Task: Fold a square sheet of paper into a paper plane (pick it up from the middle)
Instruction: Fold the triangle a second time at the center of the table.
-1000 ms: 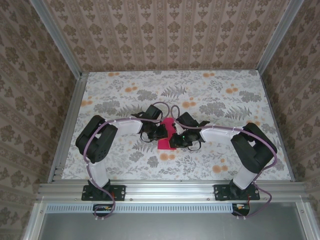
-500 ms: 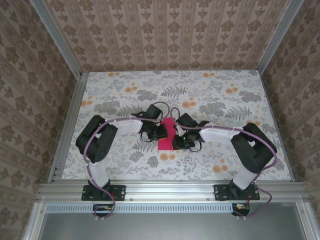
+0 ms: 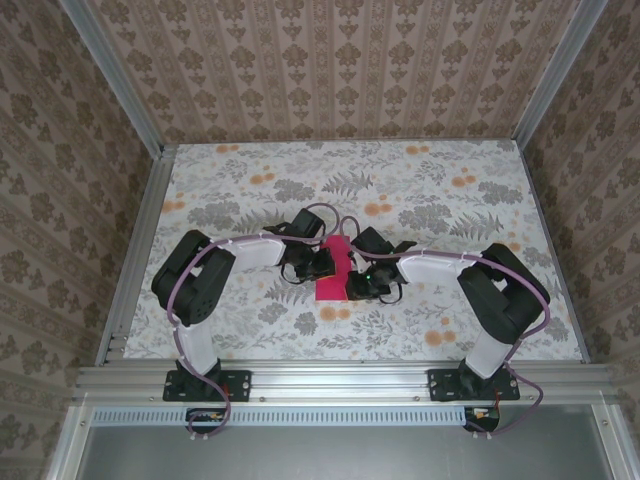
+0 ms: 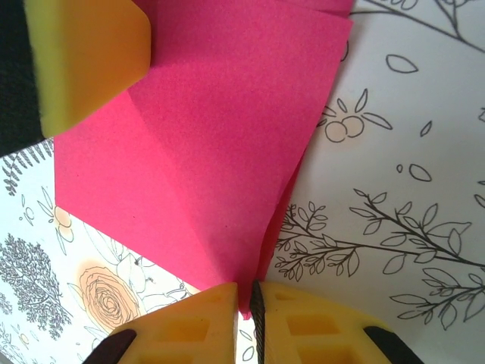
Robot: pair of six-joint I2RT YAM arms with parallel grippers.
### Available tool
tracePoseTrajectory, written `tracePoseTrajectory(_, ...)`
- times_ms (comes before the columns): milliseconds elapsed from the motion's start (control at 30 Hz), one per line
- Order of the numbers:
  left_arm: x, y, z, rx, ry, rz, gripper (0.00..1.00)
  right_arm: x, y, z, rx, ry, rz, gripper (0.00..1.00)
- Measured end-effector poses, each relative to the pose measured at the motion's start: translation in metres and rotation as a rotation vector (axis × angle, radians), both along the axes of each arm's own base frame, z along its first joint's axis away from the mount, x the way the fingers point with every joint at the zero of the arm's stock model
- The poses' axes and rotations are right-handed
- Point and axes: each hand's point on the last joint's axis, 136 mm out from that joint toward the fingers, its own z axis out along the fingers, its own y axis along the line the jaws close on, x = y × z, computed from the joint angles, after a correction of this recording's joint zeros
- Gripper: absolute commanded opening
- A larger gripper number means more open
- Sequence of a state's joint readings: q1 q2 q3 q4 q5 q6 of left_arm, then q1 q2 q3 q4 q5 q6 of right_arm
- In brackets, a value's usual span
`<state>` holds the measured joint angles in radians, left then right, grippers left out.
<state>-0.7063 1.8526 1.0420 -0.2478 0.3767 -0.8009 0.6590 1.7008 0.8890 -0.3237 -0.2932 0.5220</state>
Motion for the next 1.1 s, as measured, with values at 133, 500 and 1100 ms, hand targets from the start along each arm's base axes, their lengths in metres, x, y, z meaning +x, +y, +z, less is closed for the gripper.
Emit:
tracePoseTrajectory(133, 0.0, 0.0, 0.0, 0.002, 0.001, 0.0, 0.14, 0.004, 0.001, 0.012, 0.016, -0.033, -0.007, 0.19)
tracePoseTrajectory(500, 0.0, 0.001, 0.0, 0.005, -0.001, 0.002, 0.14, 0.008, 0.014, 0.031, 0.091, -0.07, 0.012, 0.19)
tracePoseTrajectory(1100, 0.0, 0.001, 0.001, 0.006, 0.001, 0.001, 0.14, 0.009, 0.011, 0.004, 0.029, -0.022, 0.009, 0.17)
